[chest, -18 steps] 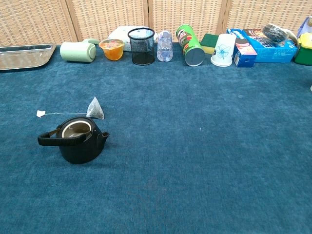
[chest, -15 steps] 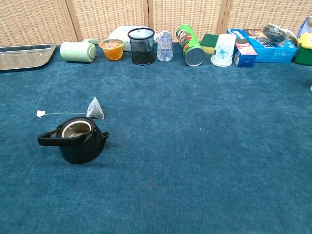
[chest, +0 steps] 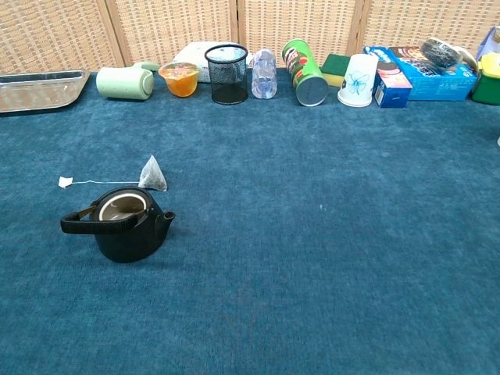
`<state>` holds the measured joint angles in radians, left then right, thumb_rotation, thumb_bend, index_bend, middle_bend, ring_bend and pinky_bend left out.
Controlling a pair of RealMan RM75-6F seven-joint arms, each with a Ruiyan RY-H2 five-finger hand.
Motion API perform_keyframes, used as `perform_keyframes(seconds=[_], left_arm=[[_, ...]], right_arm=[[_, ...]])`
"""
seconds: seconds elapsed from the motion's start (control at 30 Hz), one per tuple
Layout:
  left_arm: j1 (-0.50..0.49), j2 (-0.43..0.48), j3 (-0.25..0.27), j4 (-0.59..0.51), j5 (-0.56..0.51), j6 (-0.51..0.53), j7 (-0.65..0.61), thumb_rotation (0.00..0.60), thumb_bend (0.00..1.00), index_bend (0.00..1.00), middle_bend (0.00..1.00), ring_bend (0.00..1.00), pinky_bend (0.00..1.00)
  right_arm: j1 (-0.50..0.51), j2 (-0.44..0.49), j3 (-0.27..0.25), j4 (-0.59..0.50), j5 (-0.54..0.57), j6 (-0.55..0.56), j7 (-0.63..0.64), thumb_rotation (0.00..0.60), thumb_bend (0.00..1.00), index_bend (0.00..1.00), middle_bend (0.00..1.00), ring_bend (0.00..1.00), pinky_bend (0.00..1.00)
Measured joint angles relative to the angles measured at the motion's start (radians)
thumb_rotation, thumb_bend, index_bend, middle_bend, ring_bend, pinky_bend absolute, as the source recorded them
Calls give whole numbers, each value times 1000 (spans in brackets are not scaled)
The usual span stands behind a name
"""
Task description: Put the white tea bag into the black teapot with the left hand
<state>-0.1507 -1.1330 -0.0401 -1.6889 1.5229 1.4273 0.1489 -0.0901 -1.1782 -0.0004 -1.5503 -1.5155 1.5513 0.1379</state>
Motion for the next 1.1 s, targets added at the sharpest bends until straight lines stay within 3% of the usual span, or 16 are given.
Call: perform_keyframes(seconds=[0.1, 0.23, 0.6, 0.87, 1.1], left_arm=[[-26, 10, -3, 30, 10, -32, 37, 600, 412, 361, 645, 586, 675], [-70, 18, -3, 79, 22, -98, 93, 600, 413, 362, 701, 637, 736], [-206, -40, -8, 259, 10, -295, 170, 600, 419, 362, 944, 909, 881], [-284, -119, -13, 376, -10, -392, 116, 600, 429, 362, 983, 936, 898], [-329, -199, -18, 469, -25, -427, 74, 600, 361, 407, 999, 953, 908]], right_arm=[[1, -2, -6, -2, -5, -6, -2, 600, 219, 420, 404, 283, 232], [1, -6, -7, -2, -5, -10, -4, 600, 219, 420, 404, 283, 232], [-3, -7, -6, -8, 13, -16, -17, 600, 218, 420, 404, 285, 239], [-6, -8, -2, -17, 29, -21, -32, 600, 221, 421, 404, 285, 242], [-6, -3, 5, -31, 47, -27, -48, 600, 218, 421, 404, 286, 247]])
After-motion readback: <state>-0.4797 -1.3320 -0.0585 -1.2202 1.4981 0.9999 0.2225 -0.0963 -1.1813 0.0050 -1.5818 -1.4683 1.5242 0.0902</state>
